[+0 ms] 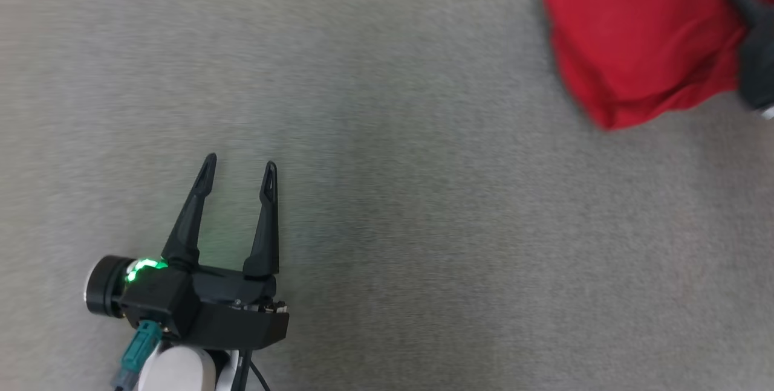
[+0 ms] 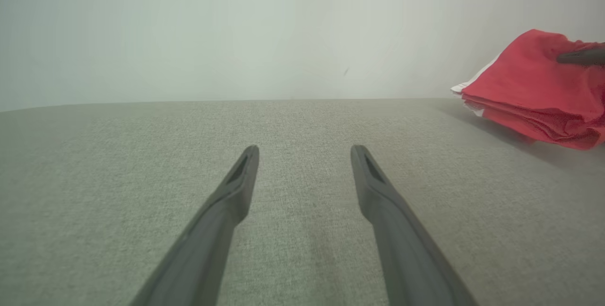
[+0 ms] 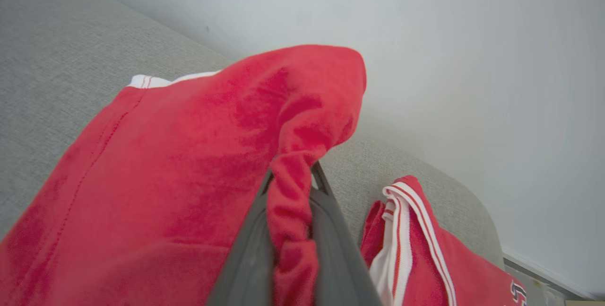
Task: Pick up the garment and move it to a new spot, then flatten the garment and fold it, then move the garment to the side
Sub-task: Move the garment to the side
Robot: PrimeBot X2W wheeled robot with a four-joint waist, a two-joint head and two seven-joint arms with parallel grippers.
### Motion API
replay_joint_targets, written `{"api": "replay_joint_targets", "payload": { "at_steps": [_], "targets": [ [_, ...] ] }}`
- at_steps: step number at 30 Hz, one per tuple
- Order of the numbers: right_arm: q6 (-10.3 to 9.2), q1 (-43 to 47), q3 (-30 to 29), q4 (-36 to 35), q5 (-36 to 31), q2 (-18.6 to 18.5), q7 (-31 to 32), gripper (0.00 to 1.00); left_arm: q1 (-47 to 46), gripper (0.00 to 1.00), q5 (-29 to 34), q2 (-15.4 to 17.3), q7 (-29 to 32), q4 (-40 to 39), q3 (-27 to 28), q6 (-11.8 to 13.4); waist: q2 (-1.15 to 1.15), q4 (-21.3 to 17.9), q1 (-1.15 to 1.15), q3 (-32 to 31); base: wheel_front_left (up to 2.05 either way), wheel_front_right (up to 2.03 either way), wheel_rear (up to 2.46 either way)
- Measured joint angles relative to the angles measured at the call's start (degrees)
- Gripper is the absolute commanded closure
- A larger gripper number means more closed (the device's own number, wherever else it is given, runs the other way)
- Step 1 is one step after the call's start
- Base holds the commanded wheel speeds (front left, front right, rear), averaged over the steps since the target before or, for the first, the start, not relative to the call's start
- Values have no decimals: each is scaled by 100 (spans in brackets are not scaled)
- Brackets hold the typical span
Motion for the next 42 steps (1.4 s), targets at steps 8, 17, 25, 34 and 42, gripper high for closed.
{"api": "replay_joint_targets", "payload": {
  "at_steps": [8,17,25,34,42],
  "targets": [
    [0,-218,-339,-322,167,-545,114,100,-71,0,178,162,0,-253,37,-41,0,-556,0,446,0,0,0],
    [0,-332,-808,-23,178,-981,8,100,-192,0,336,322,-1,-567,-20,-43,0,-1042,-1,928,0,0,0],
    [0,-502,-777,560,-322,-1315,-291,100,-289,0,352,411,-13,-776,-87,-43,-2,-1194,-2,1264,0,0,0],
    [0,-863,-549,1109,-651,-1401,-587,100,-364,0,349,381,-27,-834,-162,-43,-2,-1073,-3,1421,0,0,0],
    [0,-1294,-447,1467,-1192,-1272,-855,0,-413,0,324,313,-34,-738,-160,-44,-2,-989,-2,1380,0,0,0]
  ]
}}
